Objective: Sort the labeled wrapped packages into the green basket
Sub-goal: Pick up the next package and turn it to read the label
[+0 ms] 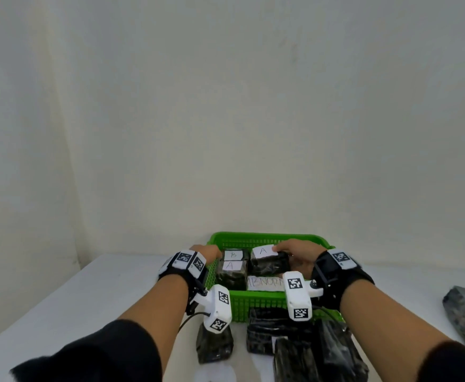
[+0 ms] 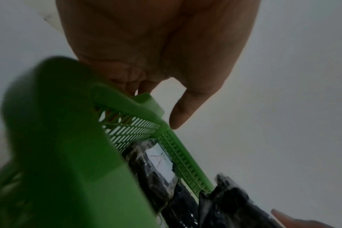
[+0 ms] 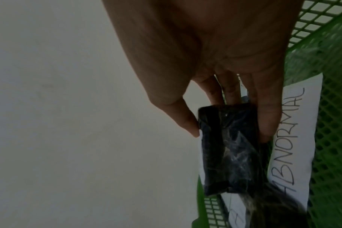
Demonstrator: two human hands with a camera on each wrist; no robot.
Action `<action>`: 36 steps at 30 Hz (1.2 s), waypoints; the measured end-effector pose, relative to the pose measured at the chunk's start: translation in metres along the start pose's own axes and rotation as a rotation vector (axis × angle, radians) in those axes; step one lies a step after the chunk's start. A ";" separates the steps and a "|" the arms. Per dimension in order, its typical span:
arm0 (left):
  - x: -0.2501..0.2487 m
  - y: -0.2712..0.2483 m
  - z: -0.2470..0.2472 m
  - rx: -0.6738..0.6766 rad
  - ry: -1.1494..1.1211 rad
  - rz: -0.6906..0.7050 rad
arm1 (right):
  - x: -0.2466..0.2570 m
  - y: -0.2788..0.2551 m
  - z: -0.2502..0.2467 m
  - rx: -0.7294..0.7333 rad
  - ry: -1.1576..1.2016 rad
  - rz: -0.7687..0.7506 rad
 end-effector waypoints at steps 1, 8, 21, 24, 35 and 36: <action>-0.001 0.006 0.002 0.013 0.044 0.000 | -0.003 0.027 -0.007 0.011 -0.064 -0.005; 0.001 0.038 0.003 -0.005 0.302 0.087 | 0.010 0.058 -0.008 0.029 -0.326 0.079; -0.009 0.054 -0.006 0.049 0.608 0.209 | 0.010 0.073 -0.012 0.083 -0.660 0.099; -0.007 0.057 -0.001 0.051 0.648 0.180 | 0.005 0.083 -0.013 0.101 -0.656 0.112; -0.009 0.062 0.001 0.057 0.748 0.216 | 0.002 0.094 -0.008 0.117 -0.676 0.079; -0.008 0.063 0.002 0.051 0.743 0.216 | 0.002 0.092 -0.008 0.127 -0.682 0.084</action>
Point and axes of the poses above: each hand's wrist, its own y-axis towards the middle knuckle, its own z-axis out of the palm, x = y × z, the point moved 1 cm from there along y, towards the middle knuckle, and after that the axes turned 9 degrees about y, right-handed, at the moved point
